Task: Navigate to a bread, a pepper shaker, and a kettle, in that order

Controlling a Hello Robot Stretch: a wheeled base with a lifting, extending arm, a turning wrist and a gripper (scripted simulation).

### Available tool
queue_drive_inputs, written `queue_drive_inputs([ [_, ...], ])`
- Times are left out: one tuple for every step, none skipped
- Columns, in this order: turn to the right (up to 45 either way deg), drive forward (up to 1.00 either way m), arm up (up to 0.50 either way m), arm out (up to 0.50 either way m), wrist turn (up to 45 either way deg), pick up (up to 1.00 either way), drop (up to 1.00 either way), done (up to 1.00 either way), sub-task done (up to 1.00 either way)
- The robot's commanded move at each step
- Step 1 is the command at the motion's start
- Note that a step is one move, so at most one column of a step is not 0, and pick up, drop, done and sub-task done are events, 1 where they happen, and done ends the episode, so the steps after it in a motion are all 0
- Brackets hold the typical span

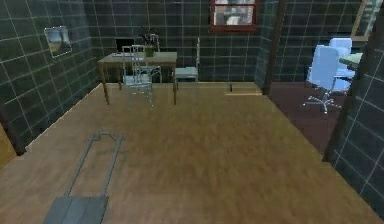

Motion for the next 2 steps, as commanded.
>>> queue_drive_inputs([
  [12.0, 0.00, 0.00, 0.00, 0.0, 0.00, 0.00, 0.00, 0.00],
  [0.0, 0.55, 0.00, 0.00, 0.0, 0.00, 0.00, 0.00, 0.00],
])
